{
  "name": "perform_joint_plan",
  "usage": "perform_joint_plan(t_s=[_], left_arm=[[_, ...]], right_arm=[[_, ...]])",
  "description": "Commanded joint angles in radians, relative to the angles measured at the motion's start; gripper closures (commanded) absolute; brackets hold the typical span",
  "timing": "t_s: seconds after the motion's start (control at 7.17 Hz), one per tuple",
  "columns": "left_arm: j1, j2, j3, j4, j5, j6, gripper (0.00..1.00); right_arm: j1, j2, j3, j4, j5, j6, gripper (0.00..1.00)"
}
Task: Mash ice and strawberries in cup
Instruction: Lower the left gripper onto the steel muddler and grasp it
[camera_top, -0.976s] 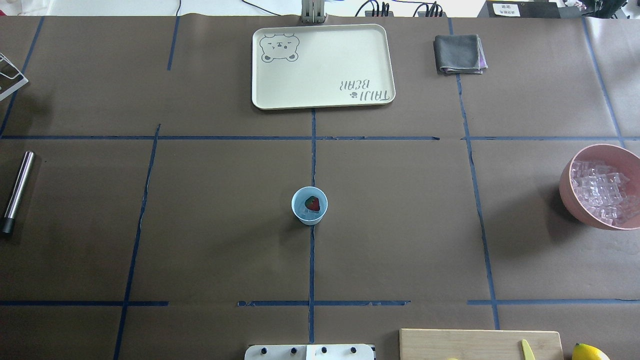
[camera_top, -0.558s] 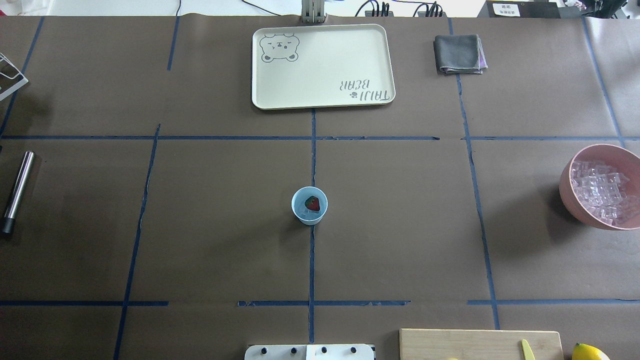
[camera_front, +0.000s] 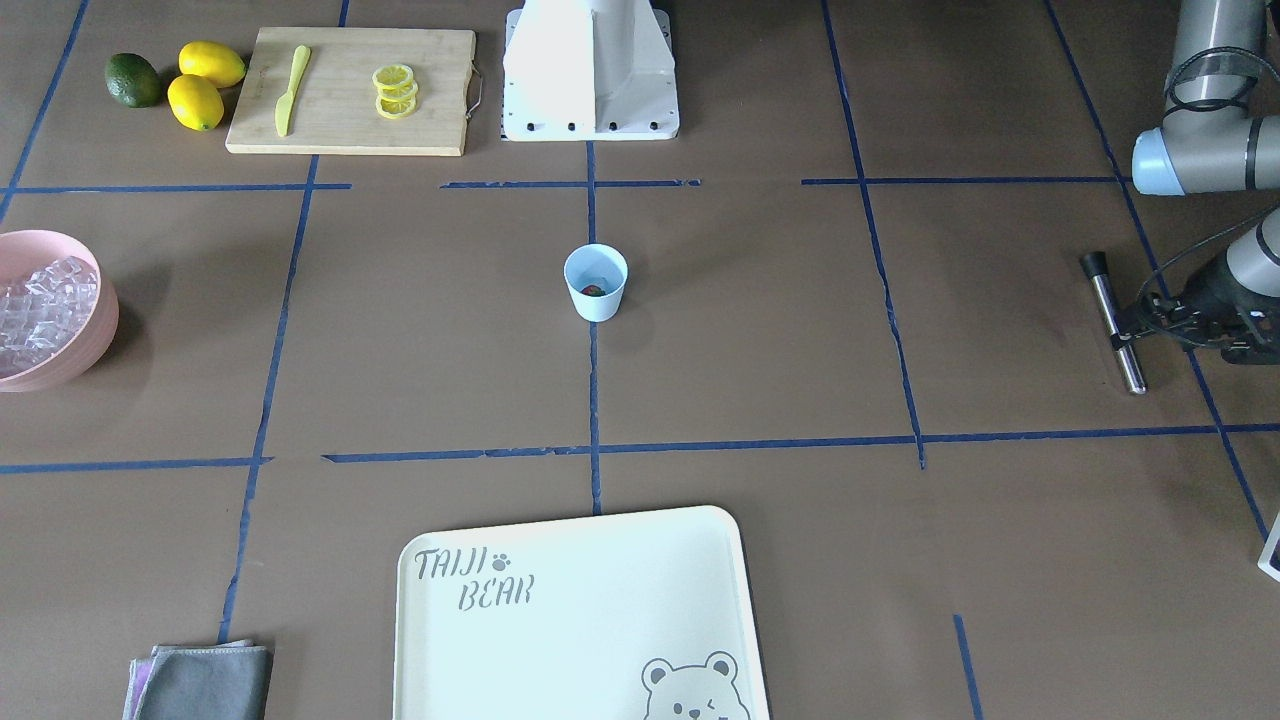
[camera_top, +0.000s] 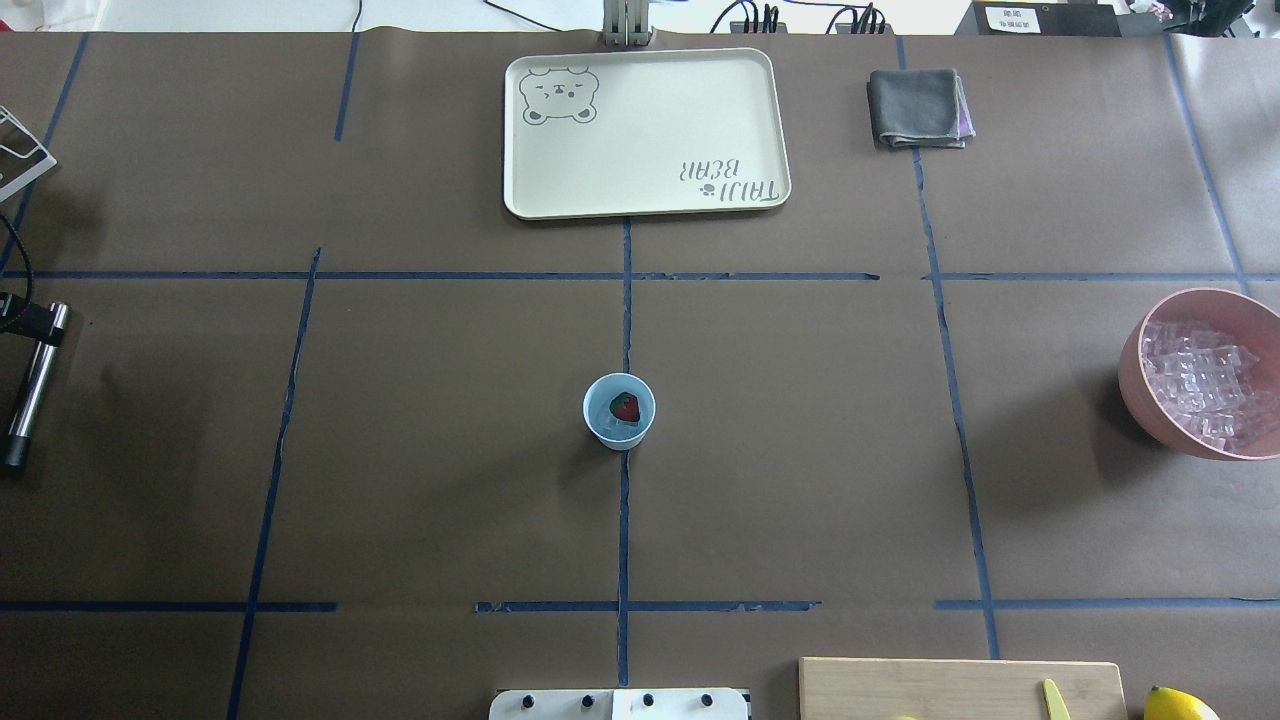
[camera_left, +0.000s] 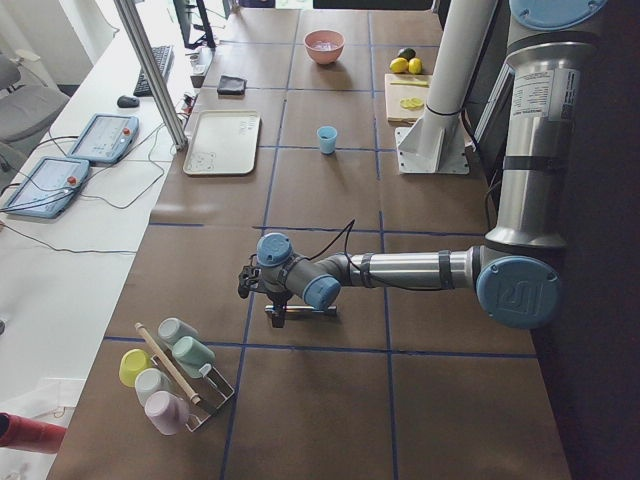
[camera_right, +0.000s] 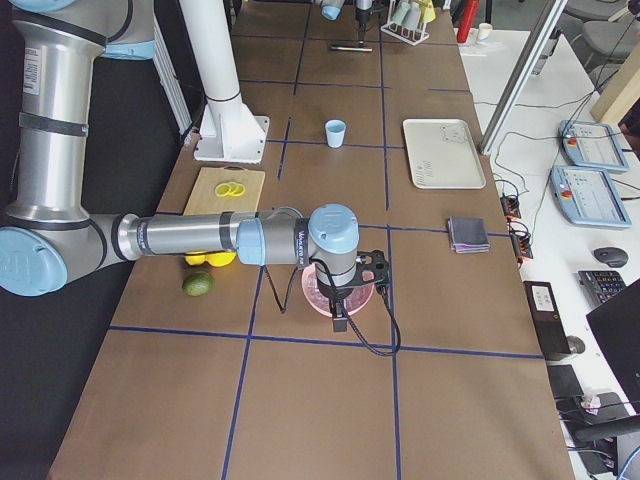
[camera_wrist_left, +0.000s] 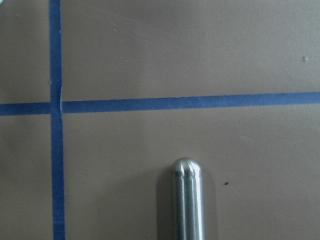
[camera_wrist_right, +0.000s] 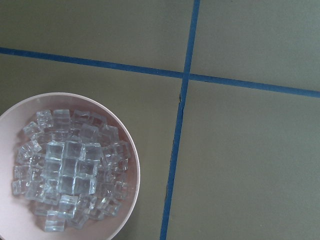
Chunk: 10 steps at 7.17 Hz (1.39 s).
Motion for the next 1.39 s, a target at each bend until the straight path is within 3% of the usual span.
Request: perform_joint_plan(t_s=[0.0, 0.7, 0.84, 1.12, 1.25], left_arm=[[0.023, -0.001, 0.009, -0.003, 0.001, -0.001, 0.0], [0.033, -0.007, 0.029, -0.003, 0.001, 0.002, 0.03], [0.039, -0.007, 0.029, -0.003, 0.0, -0.003, 0.2], [0.039, -0.012, 0.033, -0.003, -0.002, -0.004, 0.89], [0.039, -0.016, 0.032, -0.003, -0.006, -0.004, 0.99]], right_arm=[[0.0, 0.0, -0.002, 0.0, 0.0, -0.001, 0.01], [0.0, 0.0, -0.003, 0.0, -0.002, -0.003, 0.01], [0.0, 0.0, -0.003, 0.0, -0.002, -0.003, 0.01], [0.0, 0.0, -0.003, 0.0, -0.002, -0.001, 0.0], [0.0, 0.0, -0.003, 0.0, -0.002, -0.003, 0.01]])
